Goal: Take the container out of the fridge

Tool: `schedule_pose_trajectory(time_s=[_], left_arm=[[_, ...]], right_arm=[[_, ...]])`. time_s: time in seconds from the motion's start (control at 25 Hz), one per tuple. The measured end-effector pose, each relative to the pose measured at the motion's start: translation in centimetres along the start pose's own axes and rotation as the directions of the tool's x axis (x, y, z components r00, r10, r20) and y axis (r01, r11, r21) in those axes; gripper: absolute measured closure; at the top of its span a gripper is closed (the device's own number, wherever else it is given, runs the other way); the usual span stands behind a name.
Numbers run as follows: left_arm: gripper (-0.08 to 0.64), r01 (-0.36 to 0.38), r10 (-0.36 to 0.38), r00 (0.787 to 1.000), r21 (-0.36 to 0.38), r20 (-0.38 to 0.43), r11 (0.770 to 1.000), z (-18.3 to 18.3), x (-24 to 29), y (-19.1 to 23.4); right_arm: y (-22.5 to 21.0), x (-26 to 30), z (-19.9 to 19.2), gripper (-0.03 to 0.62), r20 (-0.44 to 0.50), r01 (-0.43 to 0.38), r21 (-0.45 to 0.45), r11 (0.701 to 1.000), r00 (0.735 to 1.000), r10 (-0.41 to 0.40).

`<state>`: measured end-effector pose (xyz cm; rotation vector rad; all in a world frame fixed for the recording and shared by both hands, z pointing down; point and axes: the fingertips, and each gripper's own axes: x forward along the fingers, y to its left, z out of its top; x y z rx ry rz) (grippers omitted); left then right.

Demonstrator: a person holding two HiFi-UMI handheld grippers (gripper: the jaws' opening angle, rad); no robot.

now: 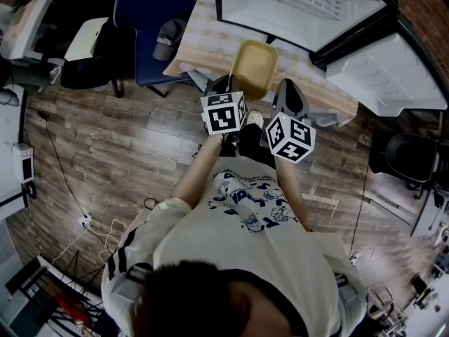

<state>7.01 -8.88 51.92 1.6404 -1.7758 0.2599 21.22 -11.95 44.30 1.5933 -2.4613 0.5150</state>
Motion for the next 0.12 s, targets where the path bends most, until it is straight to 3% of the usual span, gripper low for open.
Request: schedule_pose_trajectory(time_s=[0.12], left_arm=[[0.529,0.000,0.000,1.000,0.001,0.001,1.000,0.11,-0.01,0.07]], right_arm=[[0.05,0.07,-0.04,0.549,-0.002,0.001,0.000,1.000,1.000,-0.001]])
